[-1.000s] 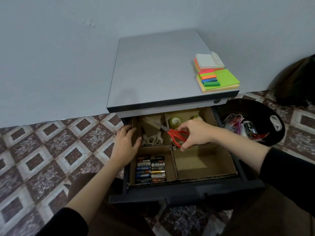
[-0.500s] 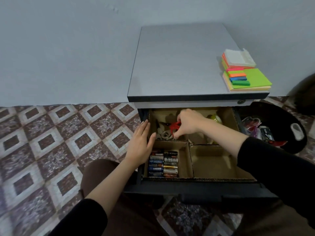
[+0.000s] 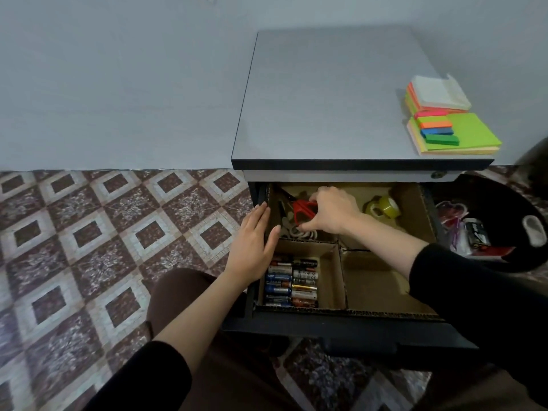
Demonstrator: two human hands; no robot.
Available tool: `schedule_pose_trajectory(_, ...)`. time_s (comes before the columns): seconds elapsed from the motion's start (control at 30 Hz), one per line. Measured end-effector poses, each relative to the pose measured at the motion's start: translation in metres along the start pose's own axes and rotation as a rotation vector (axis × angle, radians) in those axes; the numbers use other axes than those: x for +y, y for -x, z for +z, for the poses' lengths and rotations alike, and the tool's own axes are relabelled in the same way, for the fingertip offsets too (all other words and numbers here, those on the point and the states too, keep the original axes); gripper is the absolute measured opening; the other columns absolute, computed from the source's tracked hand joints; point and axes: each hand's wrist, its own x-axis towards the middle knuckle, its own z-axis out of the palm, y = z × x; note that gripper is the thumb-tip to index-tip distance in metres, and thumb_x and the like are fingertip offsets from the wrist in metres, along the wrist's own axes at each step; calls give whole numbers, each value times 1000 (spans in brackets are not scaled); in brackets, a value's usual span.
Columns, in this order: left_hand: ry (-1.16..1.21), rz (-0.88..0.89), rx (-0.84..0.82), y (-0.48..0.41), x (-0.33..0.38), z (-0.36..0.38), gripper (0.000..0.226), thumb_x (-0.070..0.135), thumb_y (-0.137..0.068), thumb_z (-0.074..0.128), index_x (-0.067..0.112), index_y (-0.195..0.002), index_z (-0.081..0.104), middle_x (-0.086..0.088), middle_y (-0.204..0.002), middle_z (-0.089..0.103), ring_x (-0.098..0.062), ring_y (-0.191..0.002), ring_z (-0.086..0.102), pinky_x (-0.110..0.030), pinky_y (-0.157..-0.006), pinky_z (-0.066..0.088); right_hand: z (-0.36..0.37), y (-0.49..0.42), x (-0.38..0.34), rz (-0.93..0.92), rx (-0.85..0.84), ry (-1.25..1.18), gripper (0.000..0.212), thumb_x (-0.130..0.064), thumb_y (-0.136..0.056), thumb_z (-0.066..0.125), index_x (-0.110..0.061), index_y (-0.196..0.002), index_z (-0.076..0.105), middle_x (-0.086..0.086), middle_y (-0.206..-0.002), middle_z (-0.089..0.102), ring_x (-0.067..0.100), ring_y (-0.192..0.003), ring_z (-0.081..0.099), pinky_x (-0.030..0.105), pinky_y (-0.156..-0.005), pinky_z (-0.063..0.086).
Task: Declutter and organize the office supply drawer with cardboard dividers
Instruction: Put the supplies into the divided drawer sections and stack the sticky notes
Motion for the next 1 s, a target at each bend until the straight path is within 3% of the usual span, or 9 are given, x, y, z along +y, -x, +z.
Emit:
schedule_pose_trajectory(0.17,-9,-6,-4,-1,0,0,53,36,-98,35,9,-144,31,-1,-153,25,-12,-141,17,-24,-113,15,0,5,4,1,-60,15,92,-67,-60,71,-15,-133,51,5,-130,56,23,-119,52,38,-92,48)
schedule_pose_trajectory(0.23,-15,-9,-4,0,0,0,53,36,-98,35,10,-144,31,-1,-153,25,-12,-141,17,-25,-113,16,-2,7,6,9,-39,-60,82,-61,-67,70,-18,-134,50,5,-135,53,23,-124,48,38,-95,45)
schedule_pose_trajectory(0.33,-17,-12,-7,0,1,0,52,36,-98,35,10,-144,31,0,-153,25,-12,-141,17,-22,-112,14,-4,12,12,8,18,-171,45,-38,-84,66,-19,-124,58,3,-123,62,20,-115,54,38,-94,47)
schedule_pose_trajectory(0.47,-61,-14,-24,0,1,-1,54,37,-98,35,10,-145,29,0,-154,23,-13,-142,16,-27,-114,16,-8,22,18,-11,44,-246,12,-15,-88,60,-17,-96,68,1,-101,67,16,-92,60,32,-81,52)
schedule_pose_trajectory(0.57,-115,-15,-59,1,2,-1,57,40,-98,32,9,-146,25,-1,-155,19,-15,-143,14,-28,-114,17,-13,32,23,-45,53,-247,10,-11,-88,58,-17,-86,66,-2,-91,62,15,-87,59,29,-78,52)
schedule_pose_trajectory(0.67,-196,-21,-74,0,6,-3,59,43,-98,32,9,-146,25,-1,-155,19,-16,-141,16,-30,-110,26,-22,43,29,-65,88,-306,11,-8,-88,57,-15,-84,65,0,-87,62,15,-84,59,29,-77,52)
schedule_pose_trajectory(0.87,-232,105,-54,-6,33,-11,53,34,-97,42,8,-142,34,-5,-150,29,-18,-137,26,-26,-110,23,-48,58,50,-82,172,-375,13,-10,-88,55,-12,-82,67,4,-84,68,16,-79,61,28,-73,52)
schedule_pose_trajectory(1.0,-185,244,22,-26,70,-19,47,23,-94,52,6,-136,44,-9,-138,45,-22,-124,44,-30,-102,35,-74,67,70,-119,189,-404,12,-8,-86,57,-11,-80,67,5,-84,68,16,-78,60,28,-74,50)
